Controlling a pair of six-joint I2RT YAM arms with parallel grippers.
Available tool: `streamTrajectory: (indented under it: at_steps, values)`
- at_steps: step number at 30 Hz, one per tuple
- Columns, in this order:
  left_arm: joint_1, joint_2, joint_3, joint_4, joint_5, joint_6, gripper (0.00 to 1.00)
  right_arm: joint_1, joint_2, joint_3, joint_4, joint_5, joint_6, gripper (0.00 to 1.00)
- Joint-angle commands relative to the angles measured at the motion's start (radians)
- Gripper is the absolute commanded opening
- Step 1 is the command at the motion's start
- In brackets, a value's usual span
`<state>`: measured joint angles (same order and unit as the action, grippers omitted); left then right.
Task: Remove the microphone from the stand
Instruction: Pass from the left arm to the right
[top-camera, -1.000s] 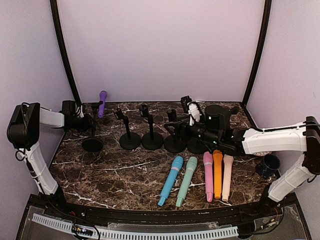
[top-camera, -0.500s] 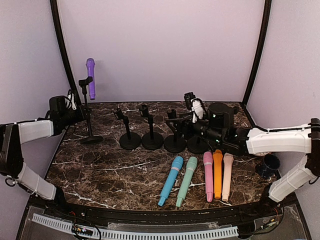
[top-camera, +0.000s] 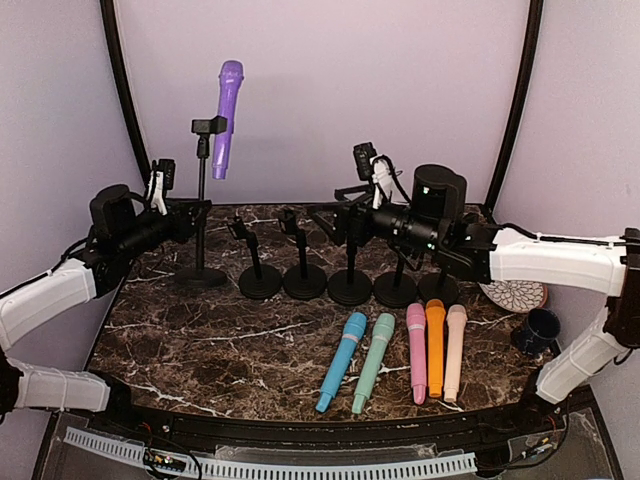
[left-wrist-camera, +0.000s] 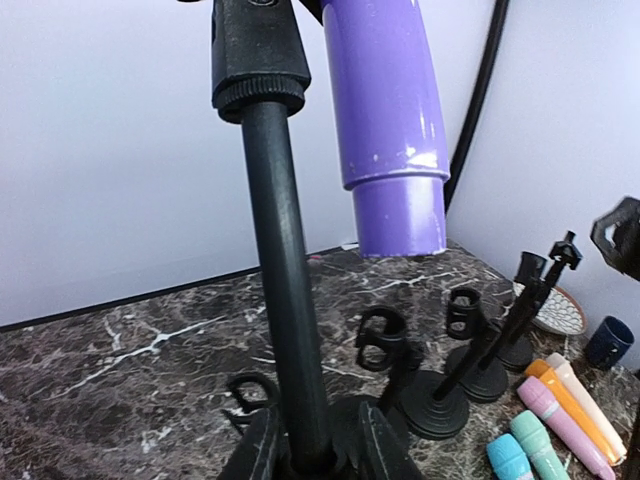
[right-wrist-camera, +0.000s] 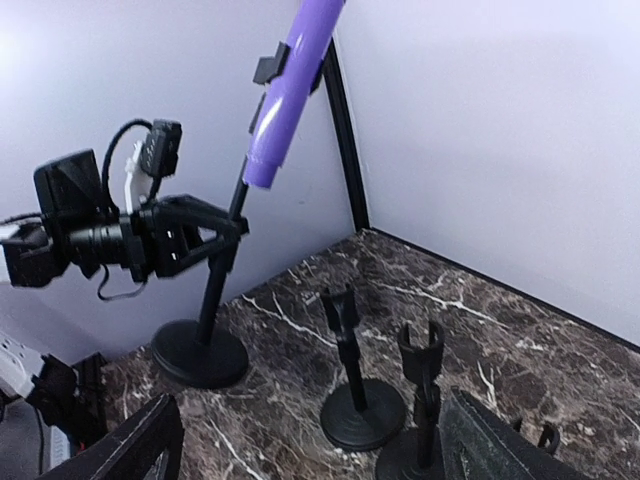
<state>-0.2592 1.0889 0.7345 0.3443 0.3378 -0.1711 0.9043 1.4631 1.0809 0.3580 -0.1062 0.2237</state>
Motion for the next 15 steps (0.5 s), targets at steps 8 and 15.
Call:
streamTrajectory:
  at_steps: [8,15]
  values:
    - [-0.208,-0.051,-0.041,0.171,0.032,-0.018,0.00,0.005,0.153,0.276,0.135,-0.140,0.100,0.93]
    - [-0.329,-0.043,-0.050,0.170,-0.006,-0.017,0.00,0.005,0.236,0.385,0.108,-0.114,0.168,0.94]
